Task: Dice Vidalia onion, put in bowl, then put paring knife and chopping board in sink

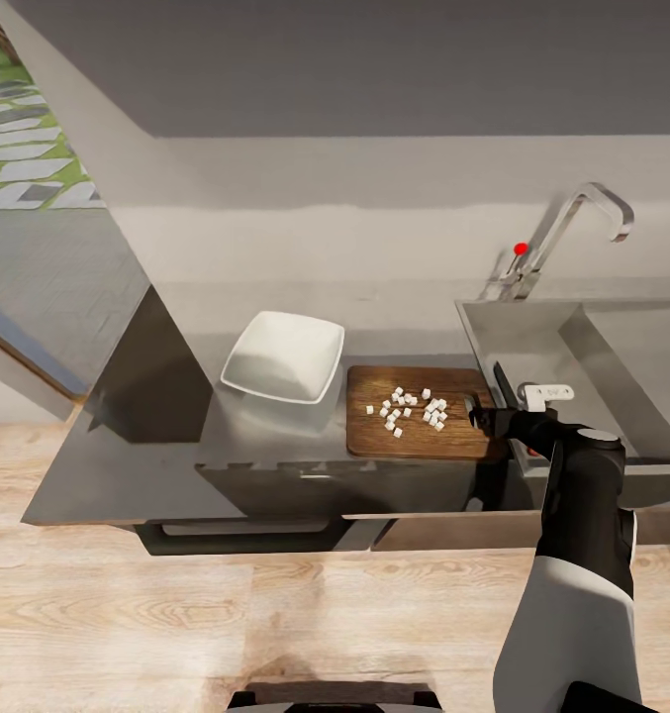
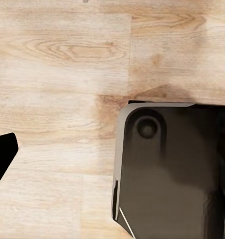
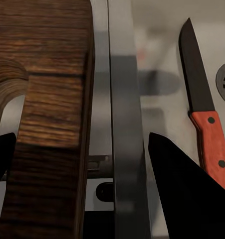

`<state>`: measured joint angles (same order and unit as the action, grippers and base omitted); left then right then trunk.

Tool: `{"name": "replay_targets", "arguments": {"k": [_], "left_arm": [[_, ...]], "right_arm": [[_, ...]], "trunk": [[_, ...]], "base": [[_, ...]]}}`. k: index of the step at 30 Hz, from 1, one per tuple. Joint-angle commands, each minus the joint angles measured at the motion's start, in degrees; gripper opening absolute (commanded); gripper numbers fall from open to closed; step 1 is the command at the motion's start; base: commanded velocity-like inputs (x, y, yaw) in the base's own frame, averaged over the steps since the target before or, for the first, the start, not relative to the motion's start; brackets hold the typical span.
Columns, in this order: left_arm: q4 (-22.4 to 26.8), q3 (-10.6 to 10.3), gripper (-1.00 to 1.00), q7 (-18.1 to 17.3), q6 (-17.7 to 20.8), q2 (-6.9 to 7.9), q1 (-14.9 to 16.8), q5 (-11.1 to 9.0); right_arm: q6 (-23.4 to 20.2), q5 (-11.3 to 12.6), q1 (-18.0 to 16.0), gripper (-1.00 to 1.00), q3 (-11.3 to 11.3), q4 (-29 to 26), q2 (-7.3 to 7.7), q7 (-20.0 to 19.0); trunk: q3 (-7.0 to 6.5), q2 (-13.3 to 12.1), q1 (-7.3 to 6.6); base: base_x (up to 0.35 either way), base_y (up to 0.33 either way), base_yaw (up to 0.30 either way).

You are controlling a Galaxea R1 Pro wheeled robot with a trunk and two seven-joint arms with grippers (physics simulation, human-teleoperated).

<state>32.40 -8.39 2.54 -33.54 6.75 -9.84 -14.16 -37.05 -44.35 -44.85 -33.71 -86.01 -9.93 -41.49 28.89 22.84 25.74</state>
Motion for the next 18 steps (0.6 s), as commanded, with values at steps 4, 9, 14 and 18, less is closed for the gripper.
{"name": "replay_targets", "arguments": {"k": [4, 9, 14, 18], "left_arm": [[0.1, -0.5, 1.0, 0.3, -0.1, 0.1, 0.0, -0.5], [0.1, -0.5, 1.0, 0.3, -0.1, 0.09, 0.0, -0.5], [0.1, -0.5, 1.0, 0.3, -0.1, 0.08, 0.0, -0.5], [0.1, -0.5, 1.0, 0.3, -0.1, 0.1, 0.0, -0.6]], "right_arm": [[-0.1, -0.7, -0.1, -1.0, -0.1, 0.0, -0.06, -0.7], [-0.1, -0.7, -0.1, -1.0, -0.1, 0.0, -0.06, -0.7], [-0.1, -0.7, -0.1, -1.0, -0.1, 0.0, -0.06, -0.7], [-0.1, -0.7, -0.1, -1.0, -0.1, 0.0, -0.06, -0.7]], "trunk": [[0.08, 0.1, 0.04], [0.08, 0.1, 0.04], [-0.08, 0.1, 0.04], [-0.42, 0.1, 0.04]], "base": [[0.0, 0.0, 0.0], [0.0, 0.0, 0.0], [0.0, 0.0, 0.0], [0.0, 0.0, 0.0]]}}
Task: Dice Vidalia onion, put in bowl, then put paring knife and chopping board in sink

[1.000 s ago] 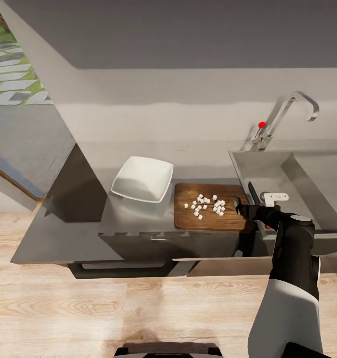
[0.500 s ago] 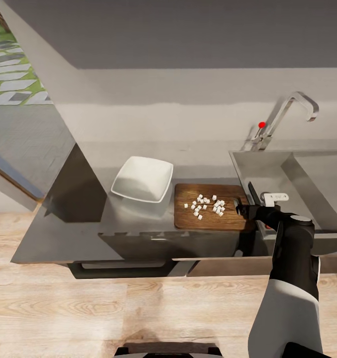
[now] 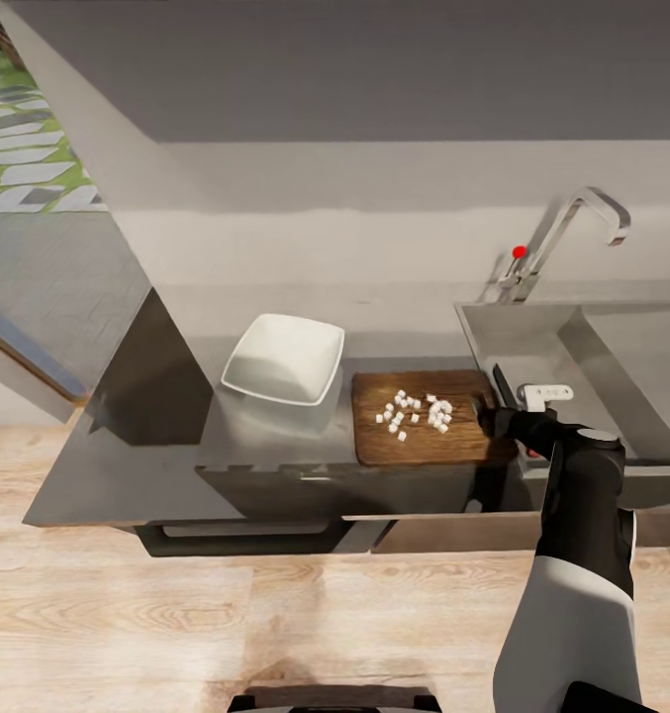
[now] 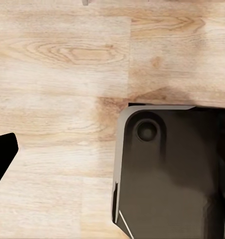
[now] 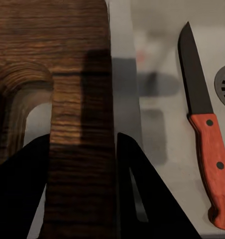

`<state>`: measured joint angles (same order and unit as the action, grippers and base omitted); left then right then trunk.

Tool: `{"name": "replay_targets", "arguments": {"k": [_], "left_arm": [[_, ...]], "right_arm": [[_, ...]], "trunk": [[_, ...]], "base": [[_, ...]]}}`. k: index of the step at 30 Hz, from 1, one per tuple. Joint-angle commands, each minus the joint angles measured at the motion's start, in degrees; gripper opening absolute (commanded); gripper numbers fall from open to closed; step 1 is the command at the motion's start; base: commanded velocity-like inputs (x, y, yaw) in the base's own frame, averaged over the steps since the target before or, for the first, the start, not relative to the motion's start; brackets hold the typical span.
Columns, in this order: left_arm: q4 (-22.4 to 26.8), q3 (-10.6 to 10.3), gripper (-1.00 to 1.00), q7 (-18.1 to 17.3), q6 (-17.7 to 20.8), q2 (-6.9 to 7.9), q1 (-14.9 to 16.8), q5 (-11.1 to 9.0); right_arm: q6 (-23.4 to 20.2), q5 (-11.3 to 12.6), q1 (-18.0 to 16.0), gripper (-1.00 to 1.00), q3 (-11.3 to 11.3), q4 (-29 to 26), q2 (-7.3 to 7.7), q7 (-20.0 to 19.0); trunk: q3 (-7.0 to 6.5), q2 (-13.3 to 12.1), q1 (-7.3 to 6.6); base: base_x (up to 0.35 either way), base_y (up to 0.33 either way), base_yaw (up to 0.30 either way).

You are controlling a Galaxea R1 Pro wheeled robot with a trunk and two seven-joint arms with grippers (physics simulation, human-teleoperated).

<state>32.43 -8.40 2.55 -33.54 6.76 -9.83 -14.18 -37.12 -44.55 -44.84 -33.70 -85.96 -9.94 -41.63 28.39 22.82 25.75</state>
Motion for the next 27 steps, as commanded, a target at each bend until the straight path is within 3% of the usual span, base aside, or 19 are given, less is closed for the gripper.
{"name": "replay_targets", "arguments": {"k": [1, 27], "left_arm": [[0.1, -0.5, 1.0, 0.3, -0.1, 0.08, 0.0, -0.5], [0.1, -0.5, 1.0, 0.3, -0.1, 0.1, 0.0, -0.5]], "right_arm": [[-0.1, -0.5, -0.1, -1.0, -0.1, -0.1, -0.06, -0.6], [-0.1, -0.5, -0.1, -1.0, -0.1, 0.4, -0.06, -0.6]], "trunk": [[-0.01, 0.1, 0.04], [-2.26, 0.1, 0.04]], "base": [[0.0, 0.0, 0.0], [0.0, 0.0, 0.0]]}}
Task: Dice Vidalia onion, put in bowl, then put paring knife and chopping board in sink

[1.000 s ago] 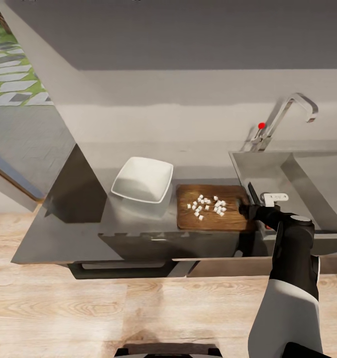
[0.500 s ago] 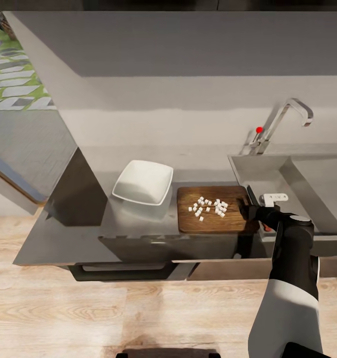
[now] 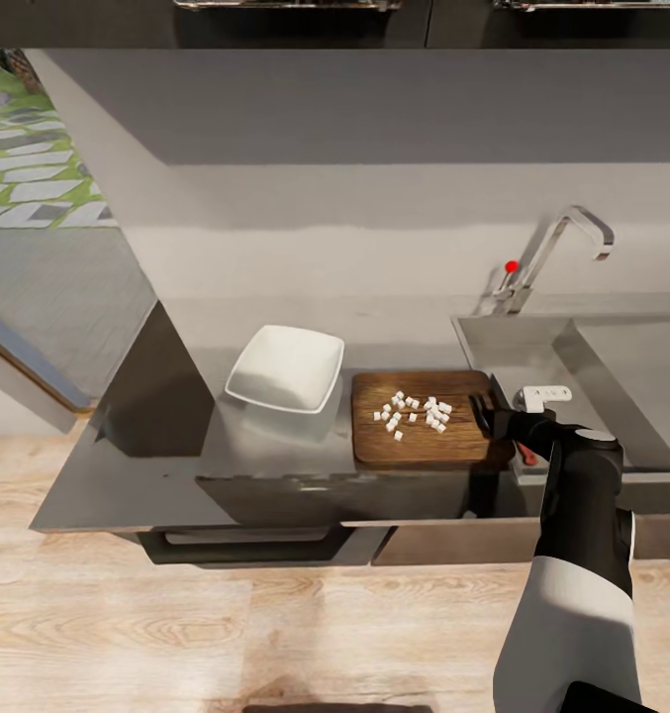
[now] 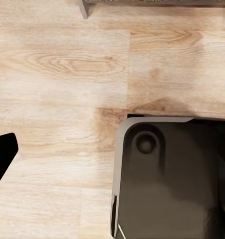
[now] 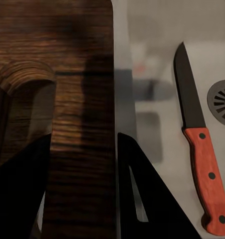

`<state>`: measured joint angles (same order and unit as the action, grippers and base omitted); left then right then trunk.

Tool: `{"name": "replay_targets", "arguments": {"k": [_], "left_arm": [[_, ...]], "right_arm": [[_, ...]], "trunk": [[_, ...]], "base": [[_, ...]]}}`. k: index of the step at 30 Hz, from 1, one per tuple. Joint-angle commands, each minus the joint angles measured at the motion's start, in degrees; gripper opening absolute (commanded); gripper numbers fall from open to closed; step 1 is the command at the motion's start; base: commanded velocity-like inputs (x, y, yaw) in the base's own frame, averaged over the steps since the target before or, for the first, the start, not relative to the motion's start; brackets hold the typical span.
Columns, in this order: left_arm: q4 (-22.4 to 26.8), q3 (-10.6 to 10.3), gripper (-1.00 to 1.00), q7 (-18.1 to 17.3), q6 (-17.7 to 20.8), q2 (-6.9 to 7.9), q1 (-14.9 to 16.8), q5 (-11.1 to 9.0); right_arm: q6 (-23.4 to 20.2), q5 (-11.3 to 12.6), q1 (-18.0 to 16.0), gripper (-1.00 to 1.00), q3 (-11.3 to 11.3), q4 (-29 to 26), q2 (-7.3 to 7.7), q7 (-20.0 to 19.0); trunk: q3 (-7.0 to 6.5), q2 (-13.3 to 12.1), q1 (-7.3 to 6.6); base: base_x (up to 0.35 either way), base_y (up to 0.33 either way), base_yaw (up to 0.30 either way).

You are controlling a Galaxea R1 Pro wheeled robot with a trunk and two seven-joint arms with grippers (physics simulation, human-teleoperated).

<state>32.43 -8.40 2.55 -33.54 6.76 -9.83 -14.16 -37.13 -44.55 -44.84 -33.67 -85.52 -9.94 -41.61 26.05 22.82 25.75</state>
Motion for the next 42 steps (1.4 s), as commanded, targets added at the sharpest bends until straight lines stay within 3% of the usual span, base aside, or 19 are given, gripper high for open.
{"name": "replay_targets", "arguments": {"k": [1, 15, 42], "left_arm": [[0.1, -0.5, 1.0, 0.2, -0.1, 0.09, 0.0, -0.5], [0.1, -0.5, 1.0, 0.3, -0.1, 0.09, 0.0, -0.5], [0.1, -0.5, 1.0, 0.3, -0.1, 0.09, 0.0, -0.5]], "right_arm": [[-0.1, -0.5, -0.1, -1.0, -0.1, -0.1, -0.06, -0.6], [-0.1, -0.6, -0.1, -1.0, -0.2, -0.1, -0.06, -0.6], [-0.1, -0.5, -0.1, -1.0, -0.2, -0.1, -0.06, -0.6]], "trunk": [[-0.01, 0.1, 0.04], [-1.18, 0.1, 0.04], [-1.79, 0.1, 0.04]], "base": [[0.0, 0.0, 0.0], [0.0, 0.0, 0.0], [0.0, 0.0, 0.0]]}}
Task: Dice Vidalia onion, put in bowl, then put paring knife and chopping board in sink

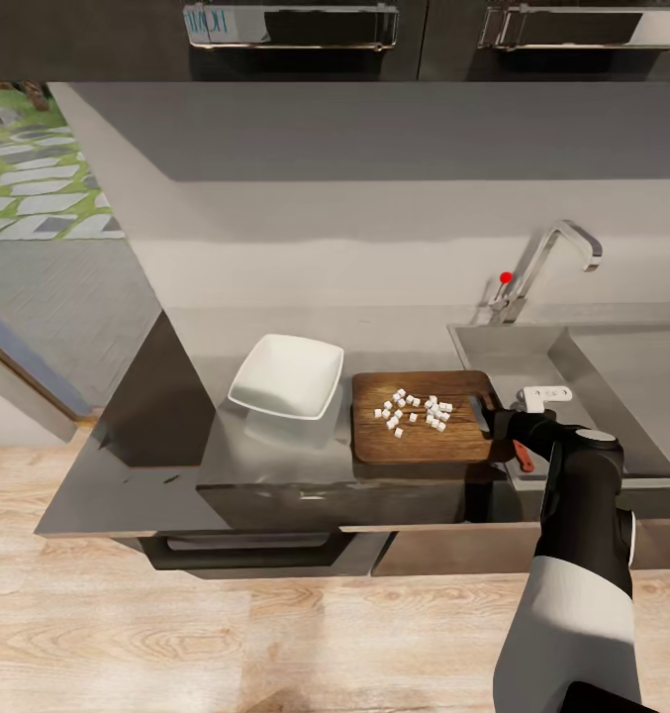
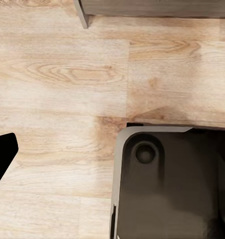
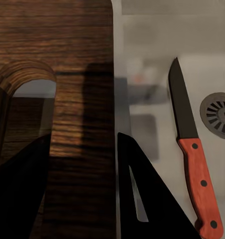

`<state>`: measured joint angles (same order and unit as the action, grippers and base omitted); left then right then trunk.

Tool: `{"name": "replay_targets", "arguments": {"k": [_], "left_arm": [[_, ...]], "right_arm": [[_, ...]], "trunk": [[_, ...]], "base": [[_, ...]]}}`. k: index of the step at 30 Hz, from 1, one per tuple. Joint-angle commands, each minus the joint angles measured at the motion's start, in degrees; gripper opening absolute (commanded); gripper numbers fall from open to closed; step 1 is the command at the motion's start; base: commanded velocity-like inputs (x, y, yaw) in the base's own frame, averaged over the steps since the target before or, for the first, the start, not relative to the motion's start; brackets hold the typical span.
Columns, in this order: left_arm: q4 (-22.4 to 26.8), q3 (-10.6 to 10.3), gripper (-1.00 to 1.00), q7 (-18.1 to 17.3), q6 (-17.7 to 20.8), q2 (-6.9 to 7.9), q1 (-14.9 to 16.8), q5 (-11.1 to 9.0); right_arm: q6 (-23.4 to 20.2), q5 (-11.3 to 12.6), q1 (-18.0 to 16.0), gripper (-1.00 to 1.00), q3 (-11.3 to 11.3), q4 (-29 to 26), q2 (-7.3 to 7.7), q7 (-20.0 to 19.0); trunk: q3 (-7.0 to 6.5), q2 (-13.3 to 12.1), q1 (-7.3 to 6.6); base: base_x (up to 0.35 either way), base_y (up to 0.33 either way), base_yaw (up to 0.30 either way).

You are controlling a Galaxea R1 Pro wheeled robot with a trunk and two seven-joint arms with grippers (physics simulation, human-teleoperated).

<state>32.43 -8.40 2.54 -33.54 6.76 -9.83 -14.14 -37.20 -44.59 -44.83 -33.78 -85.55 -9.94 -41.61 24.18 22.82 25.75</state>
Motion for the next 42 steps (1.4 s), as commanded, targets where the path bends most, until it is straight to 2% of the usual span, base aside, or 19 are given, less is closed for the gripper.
{"name": "replay_targets", "arguments": {"k": [1, 12, 42], "left_arm": [[0.1, -0.5, 1.0, 0.3, -0.1, 0.1, 0.0, -0.5], [0.1, -0.5, 1.0, 0.3, -0.1, 0.1, 0.0, -0.5], [0.1, -0.5, 1.0, 0.3, -0.1, 0.1, 0.0, -0.5]], "right_arm": [[-0.1, -0.5, -0.1, -1.0, -0.1, -0.1, -0.06, -0.6], [-1.4, -0.5, -0.1, -1.0, -0.1, -0.1, -0.06, -0.6], [-1.6, -0.5, -0.1, -1.0, -0.1, -0.1, -0.06, -0.6]], "trunk": [[0.08, 0.1, 0.04], [0.02, 0.1, 0.04], [-2.65, 0.1, 0.04]], "base": [[0.0, 0.0, 0.0], [0.0, 0.0, 0.0], [0.0, 0.0, 0.0]]}}
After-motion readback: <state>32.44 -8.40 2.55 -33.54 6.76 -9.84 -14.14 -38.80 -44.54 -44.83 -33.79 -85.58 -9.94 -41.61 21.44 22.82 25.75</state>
